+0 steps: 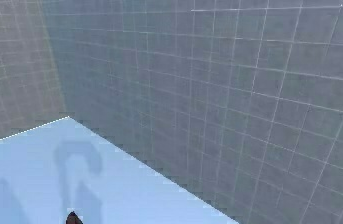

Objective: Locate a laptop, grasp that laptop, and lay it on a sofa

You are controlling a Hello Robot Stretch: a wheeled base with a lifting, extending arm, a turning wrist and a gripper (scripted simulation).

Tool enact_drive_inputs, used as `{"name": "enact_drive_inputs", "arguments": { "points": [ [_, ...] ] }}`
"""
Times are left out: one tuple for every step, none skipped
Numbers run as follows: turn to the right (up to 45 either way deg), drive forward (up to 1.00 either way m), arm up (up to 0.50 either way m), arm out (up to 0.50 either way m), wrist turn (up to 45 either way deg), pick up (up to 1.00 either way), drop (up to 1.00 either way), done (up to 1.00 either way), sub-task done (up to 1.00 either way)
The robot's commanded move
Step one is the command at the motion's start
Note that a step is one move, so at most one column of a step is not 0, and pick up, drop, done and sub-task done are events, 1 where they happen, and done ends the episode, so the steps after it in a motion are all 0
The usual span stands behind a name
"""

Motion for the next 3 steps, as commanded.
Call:
{"name": "enact_drive_inputs", "arguments": {
  "points": [
    [0.0, 0.65, 0.00, 0.00, 0.0, 0.00, 0.00, 0.00, 0.00],
    [-45.0, 0.00, 0.00, 0.00, 0.0, 0.00, 0.00, 0.00, 0.00],
    [0.0, 0.25, 0.00, 0.00, 0.0, 0.00, 0.00, 0.00, 0.00]
  ]
}}
